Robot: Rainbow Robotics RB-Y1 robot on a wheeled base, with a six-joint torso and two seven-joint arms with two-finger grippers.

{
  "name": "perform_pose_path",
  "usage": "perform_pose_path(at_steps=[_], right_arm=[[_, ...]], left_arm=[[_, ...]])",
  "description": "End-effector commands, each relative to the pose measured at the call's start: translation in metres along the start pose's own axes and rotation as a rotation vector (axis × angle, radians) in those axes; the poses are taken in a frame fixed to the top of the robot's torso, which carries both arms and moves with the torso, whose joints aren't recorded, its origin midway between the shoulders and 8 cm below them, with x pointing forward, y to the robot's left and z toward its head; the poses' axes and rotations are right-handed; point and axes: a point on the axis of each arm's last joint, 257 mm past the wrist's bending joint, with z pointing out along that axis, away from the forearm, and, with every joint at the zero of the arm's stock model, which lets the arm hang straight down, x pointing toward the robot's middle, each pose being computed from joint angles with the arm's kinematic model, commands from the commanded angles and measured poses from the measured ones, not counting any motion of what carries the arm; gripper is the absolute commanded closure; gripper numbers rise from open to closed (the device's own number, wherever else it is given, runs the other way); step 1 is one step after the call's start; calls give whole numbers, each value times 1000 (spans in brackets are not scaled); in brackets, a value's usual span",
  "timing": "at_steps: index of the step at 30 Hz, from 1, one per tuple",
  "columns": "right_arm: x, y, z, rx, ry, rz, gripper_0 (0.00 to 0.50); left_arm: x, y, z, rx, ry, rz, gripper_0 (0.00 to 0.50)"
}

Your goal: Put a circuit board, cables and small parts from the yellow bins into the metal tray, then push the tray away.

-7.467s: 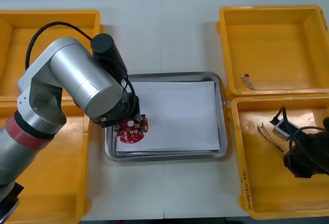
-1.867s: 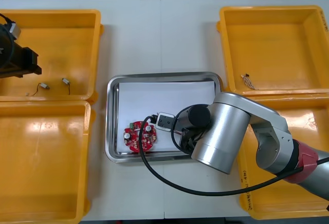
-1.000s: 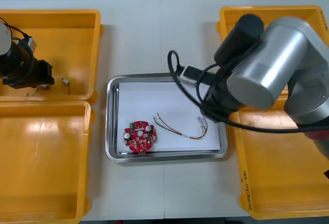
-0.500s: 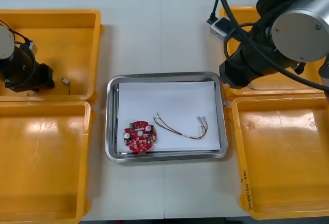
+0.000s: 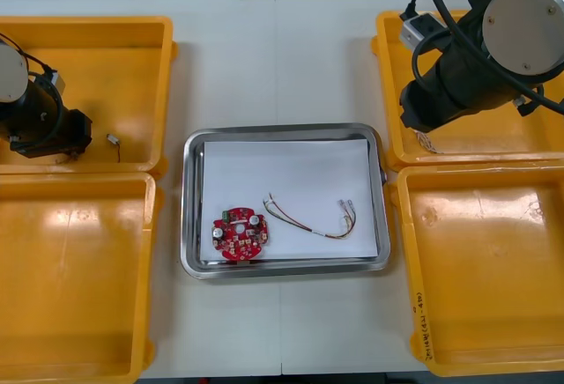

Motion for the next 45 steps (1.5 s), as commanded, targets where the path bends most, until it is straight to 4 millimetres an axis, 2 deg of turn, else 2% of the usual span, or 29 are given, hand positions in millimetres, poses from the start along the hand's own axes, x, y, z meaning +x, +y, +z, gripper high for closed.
perform_pose_path(at_steps=[1, 10, 19, 24, 30, 35, 43, 45], right_arm=[[-13, -41, -21, 63, -30, 40, 0], [-12, -70, -8, 90, -22, 96, 0], [-17, -80, 27, 62, -25, 133, 0], [-12, -87, 47, 61, -6, 75, 0], [-15, -86, 62, 45, -18, 79, 0], [-18, -83, 74, 45, -32, 71, 0], [-10, -71, 91, 45, 0, 39, 0], [-8, -69, 93, 40, 6, 42, 0]], left_arm=[[-18, -19, -9, 9, -34, 71, 500], [-39, -6, -45, -11, -65, 44, 500], [-53, -2, -95, 23, -101, -9, 500], [-57, 5, -125, 42, -118, -52, 500], [-57, 15, -155, 37, -133, -79, 500], [-51, 18, -172, 6, -123, -74, 500], [-37, 4, -190, 5, -98, -61, 500], [-35, -8, -191, 17, -99, -72, 500]])
